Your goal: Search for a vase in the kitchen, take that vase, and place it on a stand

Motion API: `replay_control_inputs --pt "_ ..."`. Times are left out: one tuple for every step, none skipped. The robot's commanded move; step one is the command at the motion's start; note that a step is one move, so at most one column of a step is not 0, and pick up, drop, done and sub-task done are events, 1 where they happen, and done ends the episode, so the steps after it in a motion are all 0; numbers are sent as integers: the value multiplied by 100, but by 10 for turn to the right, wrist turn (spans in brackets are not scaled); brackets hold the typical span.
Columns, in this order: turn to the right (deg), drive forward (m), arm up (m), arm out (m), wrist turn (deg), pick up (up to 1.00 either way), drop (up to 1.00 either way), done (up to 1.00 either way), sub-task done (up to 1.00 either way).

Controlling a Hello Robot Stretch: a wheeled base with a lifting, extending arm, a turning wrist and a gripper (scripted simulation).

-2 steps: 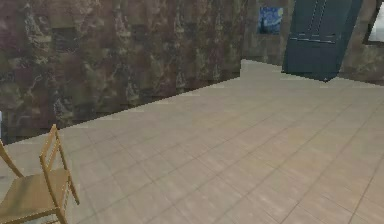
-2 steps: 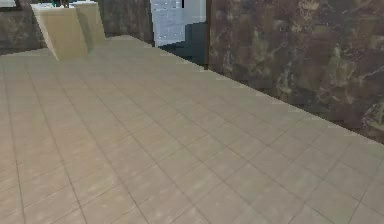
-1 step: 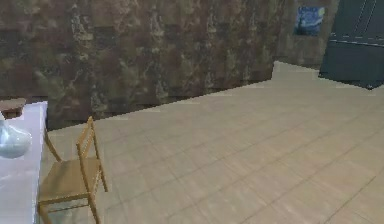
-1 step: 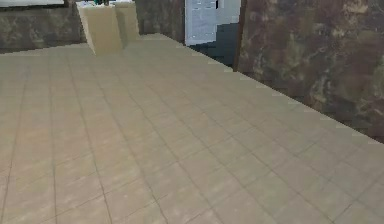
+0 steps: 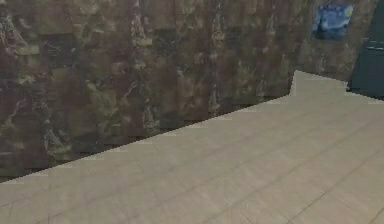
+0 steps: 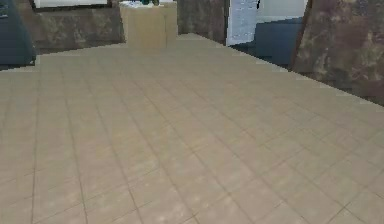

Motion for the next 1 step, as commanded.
replay_control_inputs --pt "0 35 0 0 0 0 0 0 0"
